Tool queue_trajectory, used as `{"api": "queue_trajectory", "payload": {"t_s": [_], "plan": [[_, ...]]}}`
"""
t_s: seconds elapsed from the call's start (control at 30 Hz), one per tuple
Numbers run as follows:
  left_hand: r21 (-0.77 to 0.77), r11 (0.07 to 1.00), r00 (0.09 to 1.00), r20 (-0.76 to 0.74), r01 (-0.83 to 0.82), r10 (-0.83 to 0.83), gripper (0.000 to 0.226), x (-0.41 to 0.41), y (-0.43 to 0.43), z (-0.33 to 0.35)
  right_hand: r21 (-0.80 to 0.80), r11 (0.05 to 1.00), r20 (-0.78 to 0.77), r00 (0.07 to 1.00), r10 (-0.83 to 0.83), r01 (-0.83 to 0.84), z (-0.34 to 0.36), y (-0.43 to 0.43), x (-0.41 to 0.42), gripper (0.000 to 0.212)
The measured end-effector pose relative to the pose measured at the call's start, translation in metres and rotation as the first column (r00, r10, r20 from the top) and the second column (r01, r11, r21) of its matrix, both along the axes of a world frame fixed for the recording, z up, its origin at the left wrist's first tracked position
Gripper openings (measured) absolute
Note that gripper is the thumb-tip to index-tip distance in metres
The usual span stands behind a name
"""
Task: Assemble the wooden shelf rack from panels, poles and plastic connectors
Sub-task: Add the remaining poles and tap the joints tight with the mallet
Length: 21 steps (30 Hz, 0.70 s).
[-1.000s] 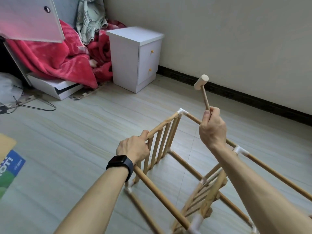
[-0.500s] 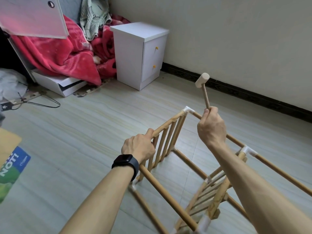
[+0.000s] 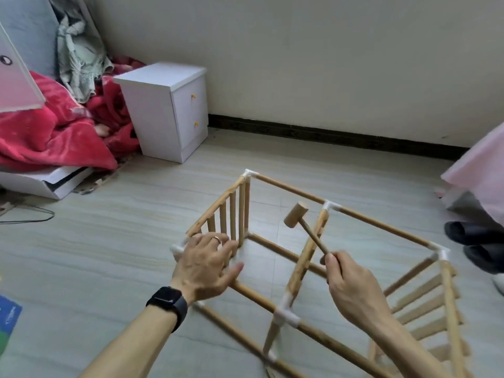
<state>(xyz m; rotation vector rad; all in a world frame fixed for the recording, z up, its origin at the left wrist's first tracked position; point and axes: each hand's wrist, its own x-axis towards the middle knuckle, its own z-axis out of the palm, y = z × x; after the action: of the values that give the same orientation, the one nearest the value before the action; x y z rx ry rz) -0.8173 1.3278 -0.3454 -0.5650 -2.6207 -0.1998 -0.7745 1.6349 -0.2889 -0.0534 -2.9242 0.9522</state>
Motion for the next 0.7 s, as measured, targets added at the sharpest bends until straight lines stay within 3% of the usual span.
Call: {"api": "queue_trajectory", "payload": {"t_s": [0.13,0.27,0.33,0.53,0.7], "plan": [[-0.150,0.952,0.960,0.126,0.268,-0.251,0.045,0.042,0.046,-0.014,0.060,0.993,0.007,0.995,-0.098,0.097,-0.028,0.039,0.085,0.026],[-0.261,0.932,0.960,0.188,0.252,-0.207,0.055,0.051,0.069,-0.005,0.254,0.964,0.097,0.990,-0.101,0.073,-0.049,0.059,0.116,0.020],[-0.285,0.931,0.960,0.227,0.228,-0.165,0.063,0.049,0.075,0.004,0.277,0.960,0.080,0.994,-0.075,0.050,-0.042,0.063,0.112,0.020],[-0.129,0.982,0.983,0.143,0.136,-0.118,0.056,-0.003,0.111,0.061,0.273,0.951,-0.280,0.958,-0.065,0.144,0.020,0.098,0.048,0.033],[0.033,0.996,0.990,0.109,0.083,-0.087,0.050,-0.074,0.148,0.099,0.008,0.954,-0.597,0.766,-0.237,0.301,0.047,0.103,0.010,0.020]]}}
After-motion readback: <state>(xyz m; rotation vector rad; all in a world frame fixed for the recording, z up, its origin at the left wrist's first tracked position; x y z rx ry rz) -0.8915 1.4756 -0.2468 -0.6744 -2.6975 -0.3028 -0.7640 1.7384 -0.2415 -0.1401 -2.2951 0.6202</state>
